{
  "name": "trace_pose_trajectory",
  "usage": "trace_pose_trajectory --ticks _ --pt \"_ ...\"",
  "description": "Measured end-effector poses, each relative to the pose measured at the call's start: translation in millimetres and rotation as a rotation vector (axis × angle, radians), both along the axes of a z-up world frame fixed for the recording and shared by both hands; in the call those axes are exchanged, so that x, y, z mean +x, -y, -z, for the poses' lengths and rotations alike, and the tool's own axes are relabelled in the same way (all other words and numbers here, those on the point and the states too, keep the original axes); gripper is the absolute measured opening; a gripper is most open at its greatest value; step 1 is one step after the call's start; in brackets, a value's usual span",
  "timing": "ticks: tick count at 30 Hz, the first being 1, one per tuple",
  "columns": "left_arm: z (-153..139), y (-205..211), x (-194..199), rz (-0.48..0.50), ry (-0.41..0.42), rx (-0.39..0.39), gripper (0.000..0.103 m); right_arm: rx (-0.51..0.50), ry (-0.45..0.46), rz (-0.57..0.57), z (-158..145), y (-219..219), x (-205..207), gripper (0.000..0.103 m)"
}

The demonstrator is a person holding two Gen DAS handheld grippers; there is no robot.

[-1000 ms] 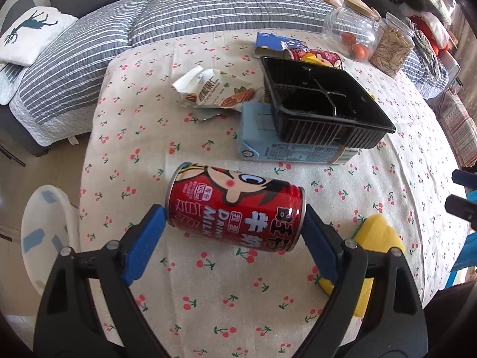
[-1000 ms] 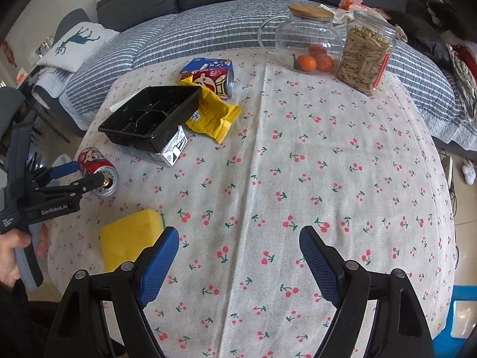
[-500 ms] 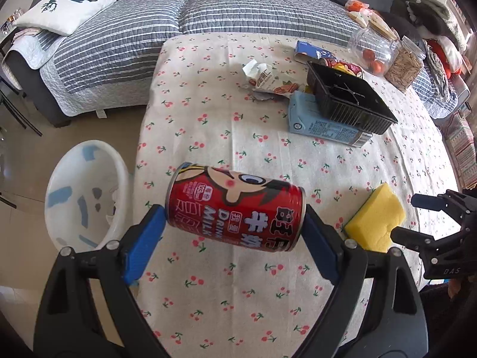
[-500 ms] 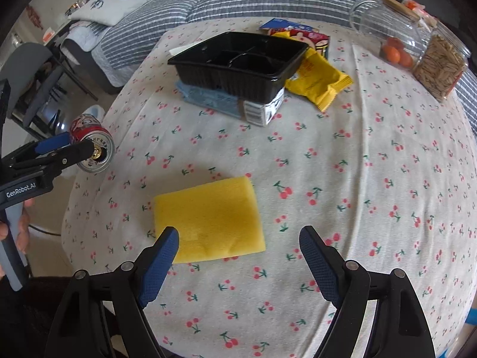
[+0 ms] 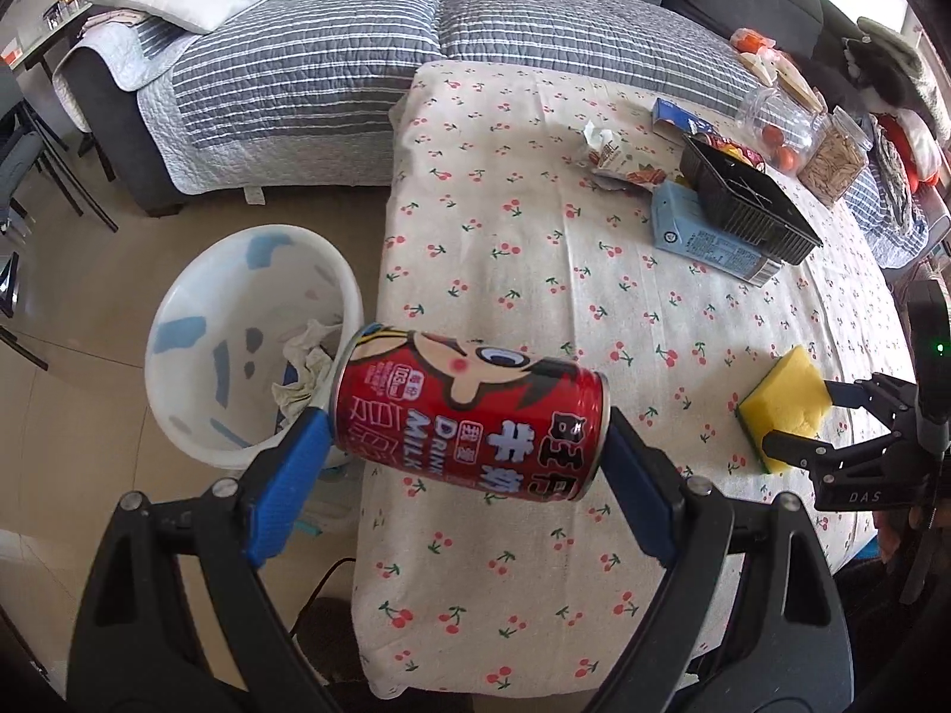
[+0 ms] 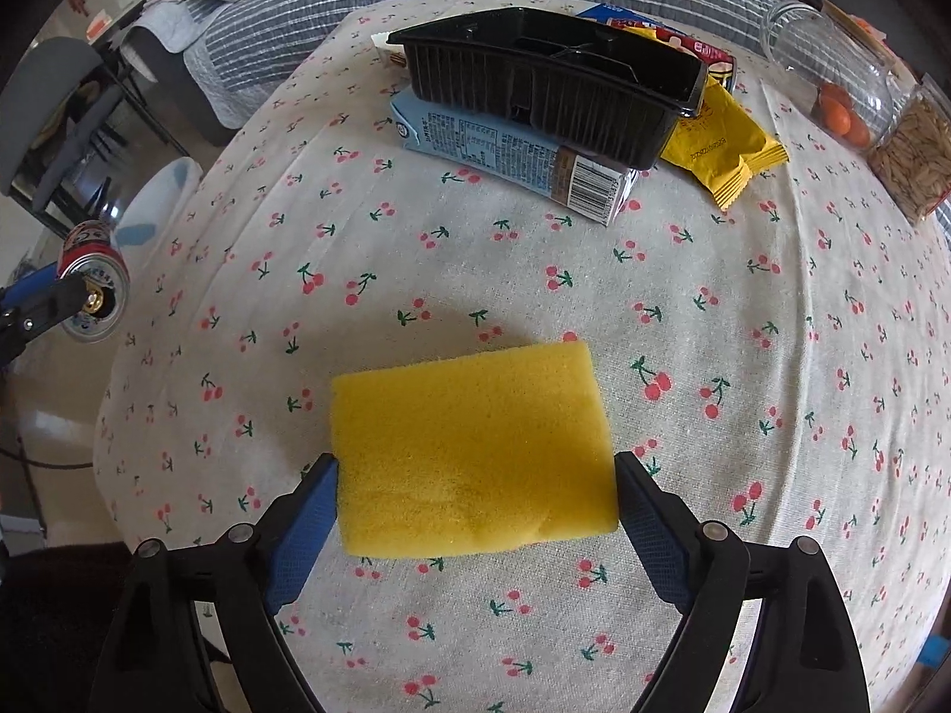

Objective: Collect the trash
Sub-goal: 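Carry the red can to the wastebasket and release it while the right gripper grasps the yellow sponge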

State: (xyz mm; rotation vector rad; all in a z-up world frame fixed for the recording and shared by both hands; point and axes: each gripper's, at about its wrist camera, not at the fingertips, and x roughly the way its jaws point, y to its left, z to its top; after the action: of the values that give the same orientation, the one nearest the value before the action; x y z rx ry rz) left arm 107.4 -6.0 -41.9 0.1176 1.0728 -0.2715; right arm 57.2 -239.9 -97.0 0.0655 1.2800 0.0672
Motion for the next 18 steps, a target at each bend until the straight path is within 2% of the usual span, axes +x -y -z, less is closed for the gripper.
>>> trace_pose_trajectory --ticks 8,18 --pt "-3 -20 -2 -0.037 0.009 -0.02 0.09 -0.028 -0.011 0.017 7 -7 10 0.088" --pt "-13 -57 3 -0.132 0.039 -0.069 0.09 0.024 0.107 0.014 -31 -24 21 0.087"
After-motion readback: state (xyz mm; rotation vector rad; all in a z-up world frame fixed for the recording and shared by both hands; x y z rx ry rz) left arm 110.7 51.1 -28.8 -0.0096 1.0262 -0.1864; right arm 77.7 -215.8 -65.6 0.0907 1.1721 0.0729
